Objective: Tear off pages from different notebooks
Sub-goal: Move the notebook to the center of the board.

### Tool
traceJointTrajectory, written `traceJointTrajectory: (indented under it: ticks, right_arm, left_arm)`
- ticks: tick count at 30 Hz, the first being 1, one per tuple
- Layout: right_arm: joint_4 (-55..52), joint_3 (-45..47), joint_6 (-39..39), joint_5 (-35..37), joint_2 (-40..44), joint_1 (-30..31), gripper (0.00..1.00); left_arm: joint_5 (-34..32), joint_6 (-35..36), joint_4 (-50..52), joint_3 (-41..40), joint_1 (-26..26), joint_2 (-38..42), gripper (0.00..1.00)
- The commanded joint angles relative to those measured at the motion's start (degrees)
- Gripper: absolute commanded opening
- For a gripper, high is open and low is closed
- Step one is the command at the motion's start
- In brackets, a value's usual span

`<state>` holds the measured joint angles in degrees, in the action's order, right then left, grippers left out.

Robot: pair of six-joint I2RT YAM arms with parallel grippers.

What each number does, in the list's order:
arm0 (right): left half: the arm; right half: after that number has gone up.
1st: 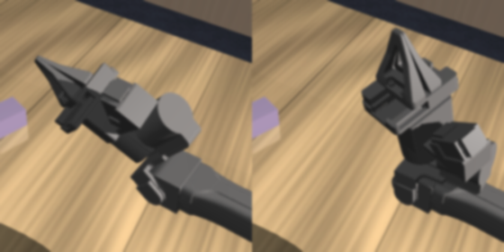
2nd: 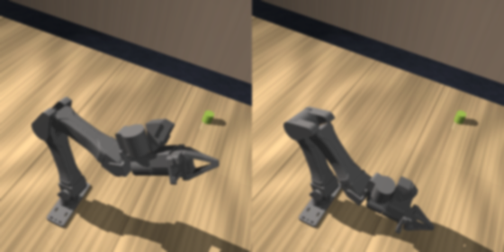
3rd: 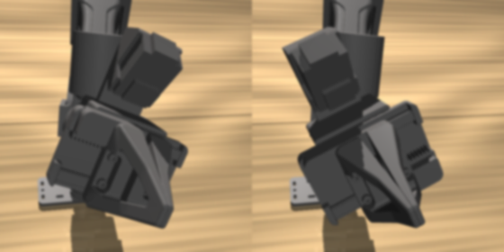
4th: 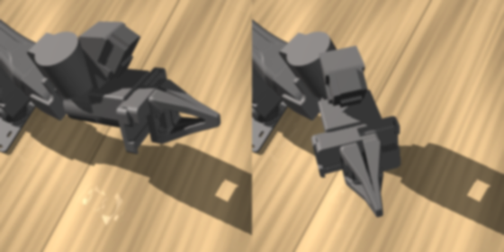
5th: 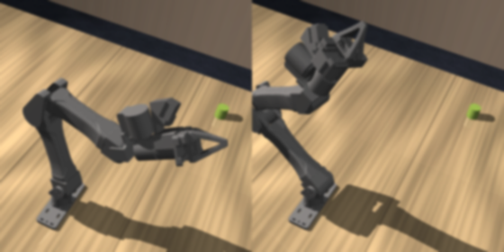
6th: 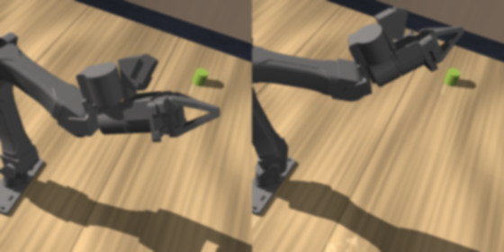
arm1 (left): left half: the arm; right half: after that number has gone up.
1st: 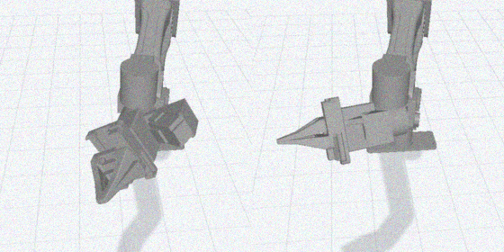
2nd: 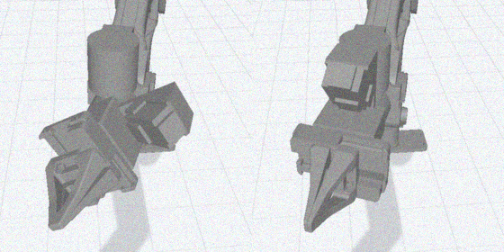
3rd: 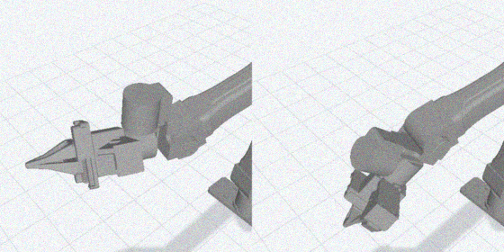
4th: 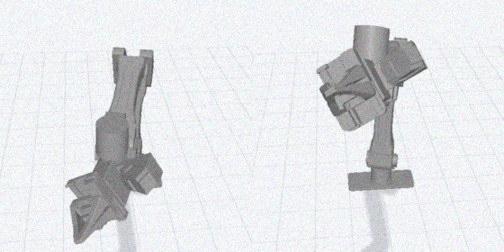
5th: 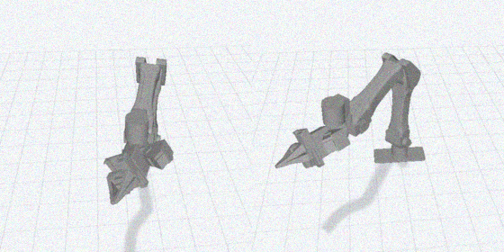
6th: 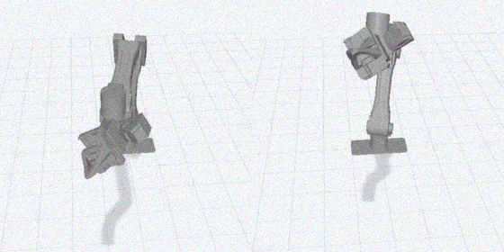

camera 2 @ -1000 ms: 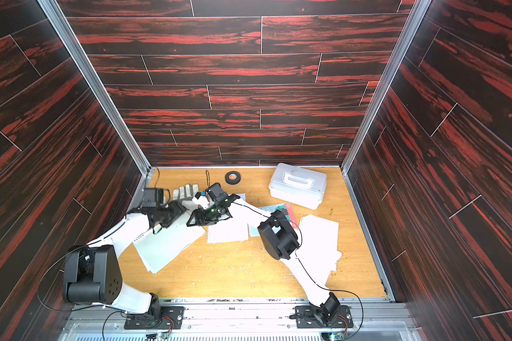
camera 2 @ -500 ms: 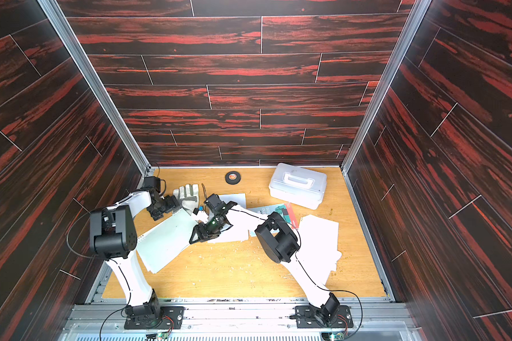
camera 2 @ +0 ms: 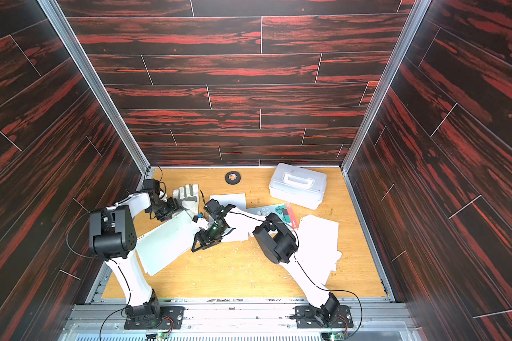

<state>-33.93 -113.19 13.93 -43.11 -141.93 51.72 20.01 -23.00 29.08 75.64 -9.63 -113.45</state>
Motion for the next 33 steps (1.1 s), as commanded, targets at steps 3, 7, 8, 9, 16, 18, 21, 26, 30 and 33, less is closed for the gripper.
traceJointTrajectory:
  ticks: [3,7,8,9,16,18,21,26,30,33]
  right_arm:
    - [0.9,-7.6,4.4,0.2,-6.9,-0.6,0.73]
    - [3.3,-11.9,8.1,-1.3,-9.2,-0.7,0.73]
    - [3.7,-12.6,8.7,-1.4,-9.3,-0.8,0.73]
    - [4.3,-12.8,9.3,-1.3,-9.4,-1.1,0.73]
    - [5.8,-13.7,11.1,-1.3,-8.8,-3.4,0.73]
    - [5.6,-13.6,11.0,-1.2,-8.5,-3.9,0.73]
    - [4.5,-13.5,9.8,-0.3,-7.6,-4.2,0.73]
    - [2.0,-10.5,5.1,7.7,-1.5,-3.5,0.73]
    - [3.8,-2.7,3.7,14.3,5.6,-3.1,0.73]
    - [4.3,2.9,3.2,17.3,9.4,-3.1,0.73]
  left_arm:
    - [8.8,-3.9,3.3,-9.0,0.6,4.5,0.67]
    - [13.9,-8.5,-3.1,-14.4,1.3,7.5,0.59]
    - [14.5,-9.2,-4.0,-15.3,1.6,8.2,0.58]
    - [15.2,-9.9,-4.8,-15.9,1.9,8.9,0.57]
    - [19.8,-11.5,-6.2,-18.1,4.3,12.4,0.49]
    - [19.7,-10.9,-5.2,-18.6,4.4,12.7,0.47]
    - [18.5,-9.7,-3.6,-18.6,4.4,14.3,0.47]
    - [15.2,-12.4,-7.2,-19.6,4.4,17.6,0.47]
    - [7.9,-16.1,-12.6,-22.4,4.4,24.4,0.52]
    - [0.0,-18.5,-14.1,-25.1,4.4,30.7,0.52]
